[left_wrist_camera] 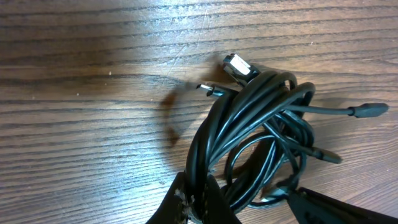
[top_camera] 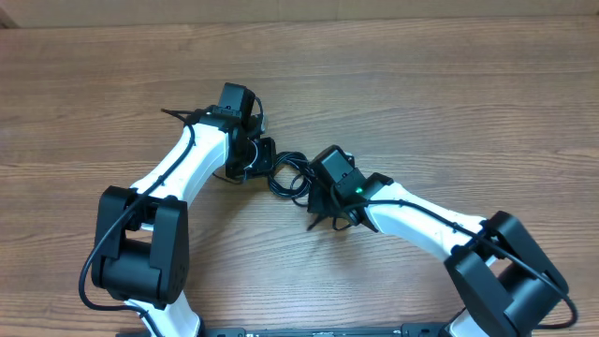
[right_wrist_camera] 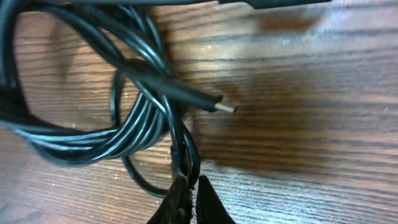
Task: Untangle cables
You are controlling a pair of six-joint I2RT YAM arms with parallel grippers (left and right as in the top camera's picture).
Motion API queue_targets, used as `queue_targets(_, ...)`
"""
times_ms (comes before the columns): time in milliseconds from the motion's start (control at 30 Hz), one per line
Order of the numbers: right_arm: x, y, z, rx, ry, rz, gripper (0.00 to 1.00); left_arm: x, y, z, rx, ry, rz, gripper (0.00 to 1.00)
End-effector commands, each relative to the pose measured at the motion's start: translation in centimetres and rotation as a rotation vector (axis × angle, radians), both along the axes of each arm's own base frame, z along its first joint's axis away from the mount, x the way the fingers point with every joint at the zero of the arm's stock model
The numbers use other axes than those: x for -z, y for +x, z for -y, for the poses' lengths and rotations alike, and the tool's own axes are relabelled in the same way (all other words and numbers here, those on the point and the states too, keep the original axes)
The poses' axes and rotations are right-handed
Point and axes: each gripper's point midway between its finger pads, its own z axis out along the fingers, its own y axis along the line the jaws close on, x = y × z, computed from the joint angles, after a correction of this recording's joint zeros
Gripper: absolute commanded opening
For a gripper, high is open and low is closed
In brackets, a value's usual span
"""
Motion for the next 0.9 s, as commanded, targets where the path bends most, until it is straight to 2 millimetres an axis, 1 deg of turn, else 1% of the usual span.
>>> queue_targets(0,1.0,0.0,0.0,0.044,0.003,-0.044,0.04,0.4,0.1,-1.1,-0.007,0.023,-0.004,0.04)
queue_targets(133,1.0,0.0,-0.1,0.062,0.015,-0.053,0.04,0.4,0.1,-1.1,-0.009,0.021,-0.006,0.04)
queue_targets(233,1.3,0.0,-0.7,0.064,0.039,-0.064,0.04,0.4,0.1,-1.7,-0.035,0.02,-0.019,0.04)
queue_targets(300,2.1,-0.1,-1.1,0.071,0.055,-0.088,0.04,0.4,0.1,-1.8,-0.052,0.02,-0.028,0.04)
queue_targets(400,3.9,-0.7,-2.0,0.048,0.073,-0.132,0.04,0.4,0.0,-1.8,-0.052,0.02,-0.028,0.04)
queue_targets(467,4.5,-0.8,-3.3,0.02,0.132,-0.153,0.04,0.4,0.0,-1.8,-0.052,0.02,-0.029,0.04)
queue_targets(533,4.3,-0.6,-4.3,-0.012,0.177,-0.146,0.04,0.4,0.0,-1.9,-0.052,0.021,-0.032,0.04)
queue_targets(600,4.0,-0.4,-4.4,-0.043,0.179,-0.124,0.04,0.4,0.0,-1.9,-0.052,0.021,-0.032,0.04)
queue_targets(633,3.7,-0.2,-4.4,-0.057,0.184,-0.113,0.04,0.4,0.0,-1.8,-0.051,0.021,-0.032,0.04)
queue_targets(733,1.9,0.0,-4.7,-0.088,0.234,-0.103,0.05,0.4,0.0,-1.9,-0.051,0.023,-0.031,0.04)
queue_targets(867,-4.1,0.6,-4.0,-0.146,0.293,-0.003,0.13,0.4,0.0,-1.9,-0.051,0.025,-0.031,0.04)
